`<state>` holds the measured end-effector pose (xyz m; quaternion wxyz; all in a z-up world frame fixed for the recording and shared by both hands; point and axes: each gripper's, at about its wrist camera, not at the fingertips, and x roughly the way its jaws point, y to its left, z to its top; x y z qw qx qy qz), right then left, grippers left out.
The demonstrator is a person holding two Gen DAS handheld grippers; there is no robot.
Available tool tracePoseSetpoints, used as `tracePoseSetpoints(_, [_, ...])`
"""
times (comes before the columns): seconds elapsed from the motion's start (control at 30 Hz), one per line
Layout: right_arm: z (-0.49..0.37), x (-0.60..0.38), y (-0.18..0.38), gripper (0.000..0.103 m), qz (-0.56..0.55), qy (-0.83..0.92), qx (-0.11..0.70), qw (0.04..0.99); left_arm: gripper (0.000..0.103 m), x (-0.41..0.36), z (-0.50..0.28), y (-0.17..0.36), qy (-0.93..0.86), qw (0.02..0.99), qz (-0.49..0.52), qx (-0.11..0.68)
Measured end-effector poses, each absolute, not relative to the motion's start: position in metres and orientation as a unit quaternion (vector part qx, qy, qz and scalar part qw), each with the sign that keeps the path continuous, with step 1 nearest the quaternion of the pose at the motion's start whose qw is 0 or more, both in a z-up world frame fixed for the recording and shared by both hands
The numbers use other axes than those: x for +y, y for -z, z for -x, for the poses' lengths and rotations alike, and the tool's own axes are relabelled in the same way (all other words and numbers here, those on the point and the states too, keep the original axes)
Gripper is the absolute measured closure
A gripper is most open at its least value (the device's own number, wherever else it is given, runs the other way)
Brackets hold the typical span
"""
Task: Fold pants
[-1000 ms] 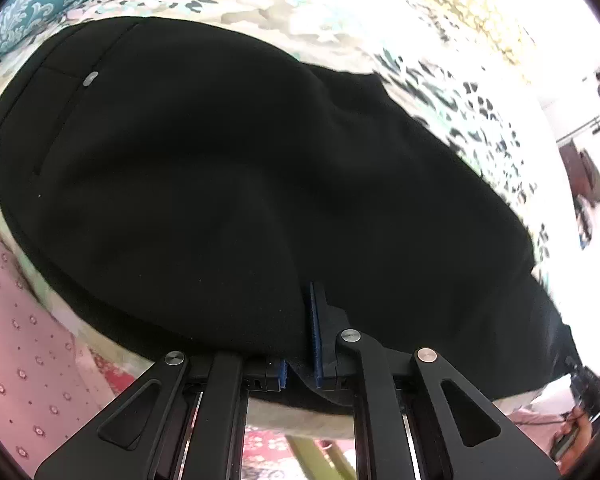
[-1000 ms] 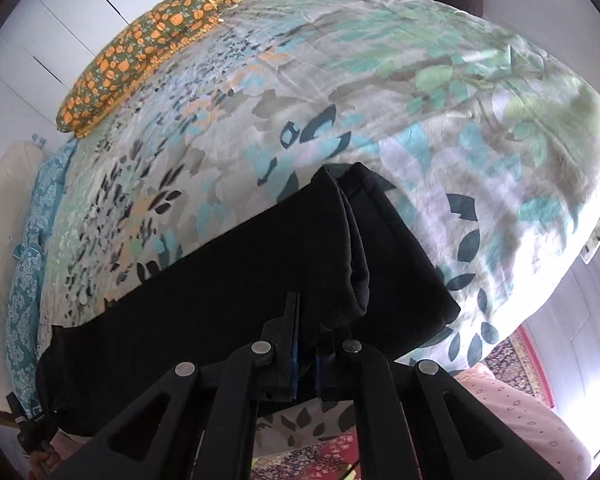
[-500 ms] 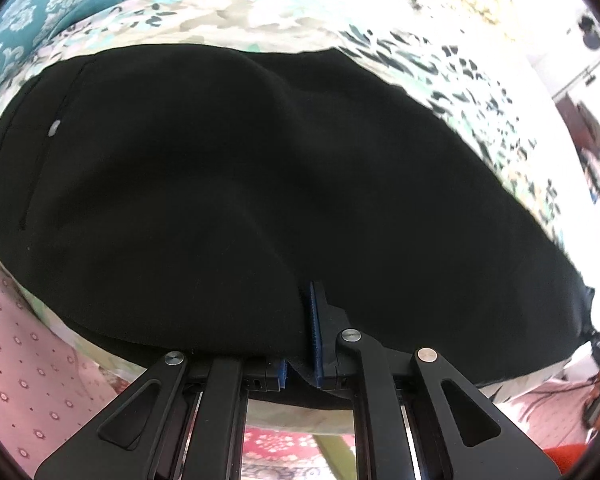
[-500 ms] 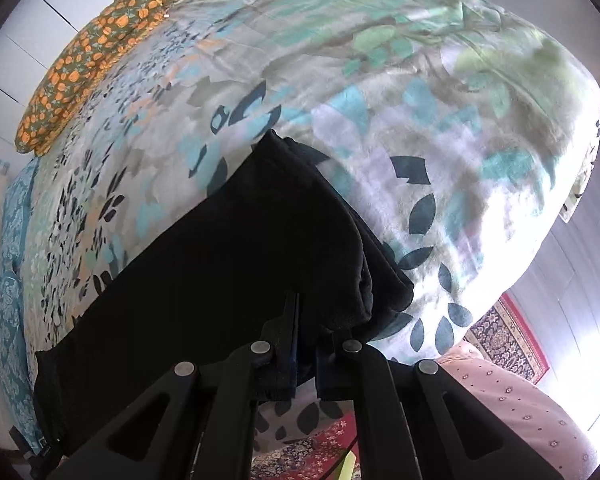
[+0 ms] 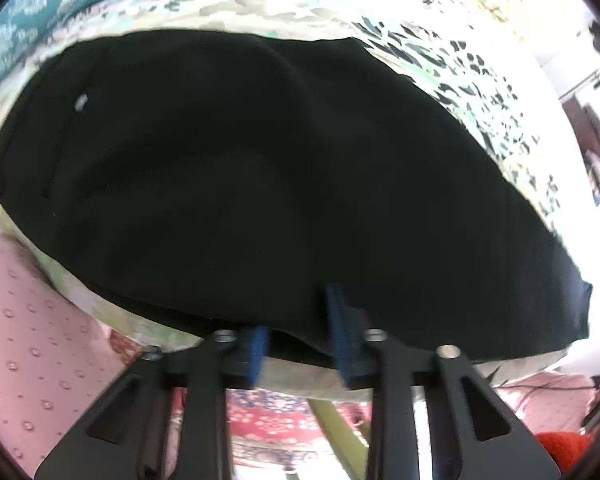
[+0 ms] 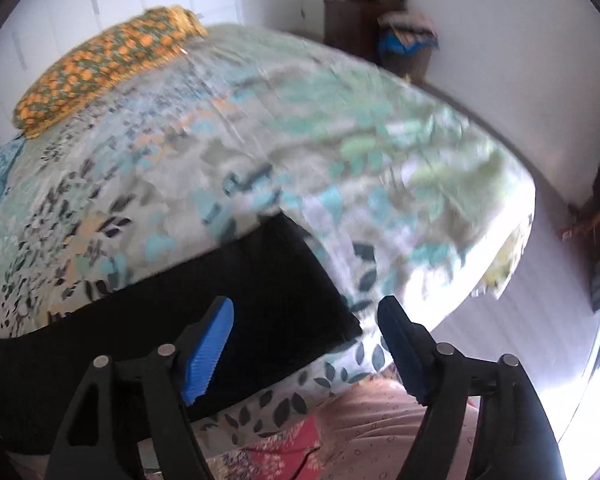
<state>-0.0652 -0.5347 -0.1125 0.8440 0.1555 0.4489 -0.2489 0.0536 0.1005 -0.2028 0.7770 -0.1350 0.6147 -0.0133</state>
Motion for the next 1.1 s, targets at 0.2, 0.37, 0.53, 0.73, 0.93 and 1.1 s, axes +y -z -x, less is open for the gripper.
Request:
tracePoseSetpoints(0.2, [0.021, -0.438, 0.132, 0.018, -0.165, 0.071, 0.476, 0.861, 0.095, 0.093, -0.053, 0.203, 0.014, 0.778, 0.119, 0.617])
tracePoseSetpoints(0.37, [-0.010, -0.365, 0.193, 0.018, -0.131, -0.016, 0.548, 0.826, 0.095, 0.092, -0.047, 0.201, 0.012, 0.777, 0.101, 0.622])
tracePoseSetpoints(0.53, [-0.009, -0.351, 0.210, 0.018, -0.079, -0.017, 0.565, 0.821, 0.095, 0.086, -0.046, 0.204, 0.012, 0.774, 0.072, 0.629])
tracePoseSetpoints(0.73, [-0.005, -0.350, 0.213, 0.010, -0.067, -0.021, 0.561, 0.825, 0.049, 0.072, -0.032, 0.186, -0.014, 0.769, 0.000, 0.639])
tracePoseSetpoints(0.93, [-0.008, -0.343, 0.217, 0.000, -0.052, -0.020, 0.562, 0.825, 0.020, 0.060, -0.049, 0.122, 0.017, 0.843, -0.037, 0.537])
tracePoseSetpoints(1.1, [-0.009, -0.342, 0.219, 0.000, -0.050, -0.016, 0.562, 0.825, 0.011, 0.086, -0.121, 0.147, -0.016, 0.861, -0.040, 0.506])
